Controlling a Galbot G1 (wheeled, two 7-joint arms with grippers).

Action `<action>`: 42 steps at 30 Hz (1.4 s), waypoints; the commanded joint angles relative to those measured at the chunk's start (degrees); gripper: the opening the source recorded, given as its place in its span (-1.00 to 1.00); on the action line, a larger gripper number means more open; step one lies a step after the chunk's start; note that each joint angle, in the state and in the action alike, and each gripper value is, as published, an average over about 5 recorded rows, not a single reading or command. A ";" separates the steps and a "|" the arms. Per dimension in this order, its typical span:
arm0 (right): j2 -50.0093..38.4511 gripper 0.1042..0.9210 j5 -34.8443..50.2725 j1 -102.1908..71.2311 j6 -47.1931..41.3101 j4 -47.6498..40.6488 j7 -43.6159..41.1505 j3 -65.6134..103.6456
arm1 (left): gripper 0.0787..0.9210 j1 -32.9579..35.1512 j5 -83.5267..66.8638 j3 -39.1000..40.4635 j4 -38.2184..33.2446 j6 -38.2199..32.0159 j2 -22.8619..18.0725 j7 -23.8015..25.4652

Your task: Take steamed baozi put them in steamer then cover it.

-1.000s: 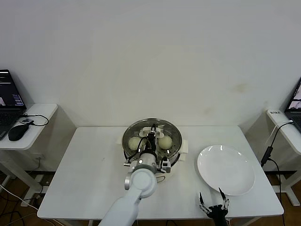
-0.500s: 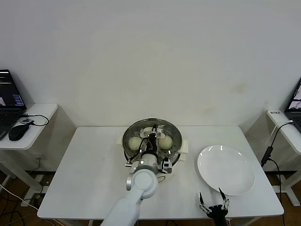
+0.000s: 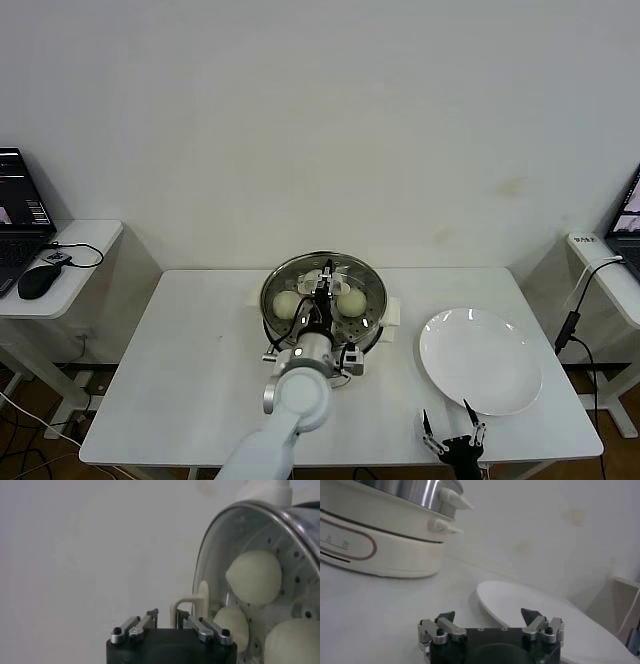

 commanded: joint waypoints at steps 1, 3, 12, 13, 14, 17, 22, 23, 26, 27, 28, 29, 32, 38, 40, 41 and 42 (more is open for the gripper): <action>0.00 0.76 -0.03 -0.03 -0.06 0.04 -0.05 0.06 | 0.07 6.55 -1.47 -0.26 -8.80 -0.07 2.77 -0.74; -0.01 0.76 -0.01 -0.02 -0.08 -0.01 -0.07 0.10 | 0.22 8.97 -2.42 -0.81 -11.57 -0.16 3.89 -1.27; -0.32 0.76 0.56 -0.02 -0.09 -0.21 -0.10 0.26 | 0.74 25.48 -22.66 -11.34 -28.29 -2.31 10.39 -11.40; -0.42 0.76 0.79 -0.09 -0.08 -0.16 -0.10 0.18 | 0.75 28.13 -30.05 -13.31 -29.41 -3.41 11.67 -15.08; -0.54 0.76 1.11 -0.16 0.00 -0.08 -0.10 0.08 | 0.76 30.87 -39.33 -15.86 -30.14 -5.85 13.13 -19.51; -1.22 0.76 2.96 -0.46 0.42 0.32 -0.01 -0.64 | 0.77 38.10 -69.19 -25.75 -28.75 -21.22 15.91 -28.92; -3.91 0.76 6.85 -1.45 0.77 1.49 0.20 -2.67 | 0.77 45.99 -95.71 -36.08 -26.34 -32.21 14.67 -30.37; -4.46 0.76 7.80 -1.73 0.51 1.96 0.17 -3.02 | 0.77 47.29 -98.99 -36.47 -26.32 -31.16 14.68 -30.76; -6.36 0.76 10.37 -3.11 -0.96 3.70 -0.19 -4.07 | 0.77 50.54 -105.38 -35.98 -25.63 -28.77 14.60 -31.50; -6.93 0.76 11.09 -3.65 -1.64 4.34 -0.36 -4.40 | 0.77 51.40 -105.74 -35.48 -25.18 -28.77 14.63 -31.47; -7.57 0.76 11.89 -4.33 -2.43 5.05 -0.57 -4.75 | 0.77 52.17 -105.77 -34.93 -24.59 -29.22 14.57 -31.39; -8.06 0.76 12.56 -4.98 -3.24 5.69 -0.81 -5.03 | 0.77 52.72 -105.38 -34.45 -23.93 -29.76 14.40 -31.33; -9.54 0.76 14.47 -7.07 -5.90 7.99 -1.49 -5.89 | 0.77 53.16 -103.28 -33.52 -21.70 -30.91 13.62 -31.22; -10.39 0.76 15.75 -9.54 -9.16 12.42 -2.16 -6.82 | 0.77 52.70 -101.28 -33.52 -17.48 -33.98 12.69 -29.79; -10.25 0.76 15.56 -9.82 -9.26 12.95 -2.17 -6.89 | 0.77 52.70 -101.05 -33.85 -16.55 -35.75 12.54 -28.87; -10.18 0.76 15.48 -9.95 -9.24 13.11 -2.18 -6.93 | 0.77 52.80 -101.05 -34.00 -16.31 -36.41 12.50 -28.44; -10.11 0.76 15.40 -10.10 -9.21 13.22 -2.21 -6.99 | 0.77 52.97 -101.08 -34.11 -16.21 -36.83 12.49 -28.05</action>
